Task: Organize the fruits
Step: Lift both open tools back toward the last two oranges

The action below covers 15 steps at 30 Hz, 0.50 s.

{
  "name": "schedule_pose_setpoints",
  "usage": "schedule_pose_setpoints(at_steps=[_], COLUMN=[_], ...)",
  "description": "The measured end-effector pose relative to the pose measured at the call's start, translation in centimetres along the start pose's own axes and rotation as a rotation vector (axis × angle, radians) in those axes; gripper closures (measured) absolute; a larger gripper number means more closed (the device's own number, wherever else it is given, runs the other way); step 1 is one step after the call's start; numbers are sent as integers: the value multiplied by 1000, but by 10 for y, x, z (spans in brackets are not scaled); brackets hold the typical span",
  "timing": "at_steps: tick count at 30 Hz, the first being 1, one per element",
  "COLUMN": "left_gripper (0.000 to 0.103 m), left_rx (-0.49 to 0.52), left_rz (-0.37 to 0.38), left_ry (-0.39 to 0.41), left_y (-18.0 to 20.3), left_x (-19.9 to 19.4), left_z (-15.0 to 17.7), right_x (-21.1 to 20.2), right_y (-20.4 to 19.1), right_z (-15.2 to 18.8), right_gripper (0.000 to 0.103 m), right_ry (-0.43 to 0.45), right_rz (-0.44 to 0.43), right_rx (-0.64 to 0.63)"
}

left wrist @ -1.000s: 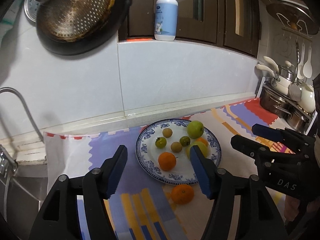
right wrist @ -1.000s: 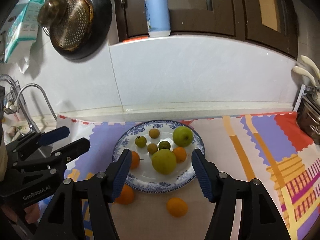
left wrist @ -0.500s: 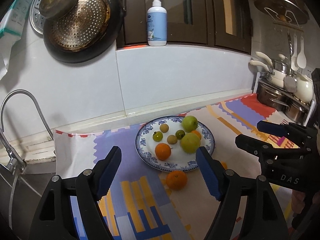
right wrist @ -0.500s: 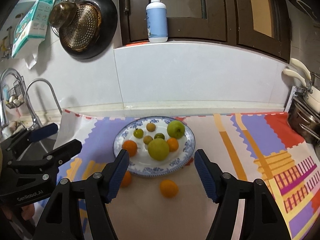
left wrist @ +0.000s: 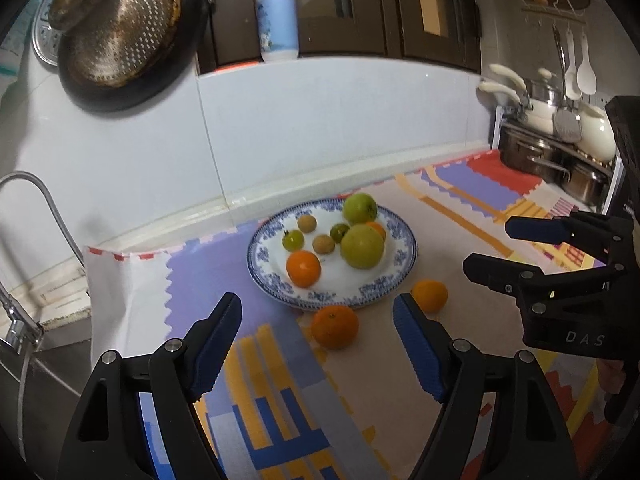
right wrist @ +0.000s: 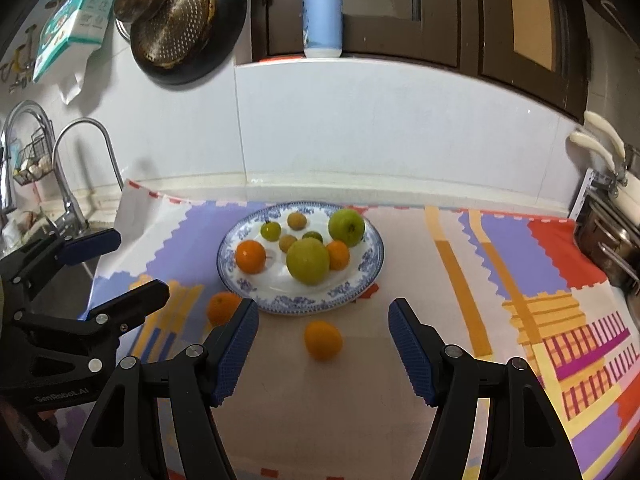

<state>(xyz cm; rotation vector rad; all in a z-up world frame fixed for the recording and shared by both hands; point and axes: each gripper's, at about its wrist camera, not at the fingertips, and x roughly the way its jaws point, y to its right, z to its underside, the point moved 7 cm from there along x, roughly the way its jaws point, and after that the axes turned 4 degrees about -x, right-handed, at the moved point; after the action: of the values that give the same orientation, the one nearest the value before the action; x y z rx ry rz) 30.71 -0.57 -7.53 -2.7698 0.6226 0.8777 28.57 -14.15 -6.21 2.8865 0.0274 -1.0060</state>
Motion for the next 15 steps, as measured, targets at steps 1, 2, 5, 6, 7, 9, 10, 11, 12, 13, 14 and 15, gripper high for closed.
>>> schedule_pose_setpoints(at_steps=[1,2,5,6,7,9,10,11,12,13,14,15], left_gripper=[25,25,25,25,25,25,25,25,26,26,26,26], left_rx=[-2,-4,-8,-9,-9,-10,-12,-15,-19,-20,-23,-25], left_rz=[1,4,10,12,14,18,23,25,24,25,27,28], left_ry=[-15,-26,-63,-73,-84,-100,-114,-124,-136,-148,-154,-161], left_y=[1,1,3,4,4,4,5,5,4,4,4,4], left_x=[4,7,17,20,24,30,35,39,43,48,50,54], left_z=[3,6,16,19,22,28,31,33,36,38,40,41], right_x=[2,5,15,18,21,29,32,36,40,43,47,50], right_y=[1,1,1,1,0,0,0,-1,-1,0,0,0], right_z=[3,6,15,17,19,24,26,29,31,32,34,35], right_gripper=[35,35,36,36,36,37,37,38,40,40,41,42], right_ry=[-8,-18,-50,-58,-66,-86,-91,-100,-109,-116,-124,-129], right_rz=[-4,-9,-23,-27,-31,-41,-43,-47,-51,-54,-56,-58], right_rx=[-2,-5,-10,-12,-12,-15,-17,-19,-18,-15,-11,-9])
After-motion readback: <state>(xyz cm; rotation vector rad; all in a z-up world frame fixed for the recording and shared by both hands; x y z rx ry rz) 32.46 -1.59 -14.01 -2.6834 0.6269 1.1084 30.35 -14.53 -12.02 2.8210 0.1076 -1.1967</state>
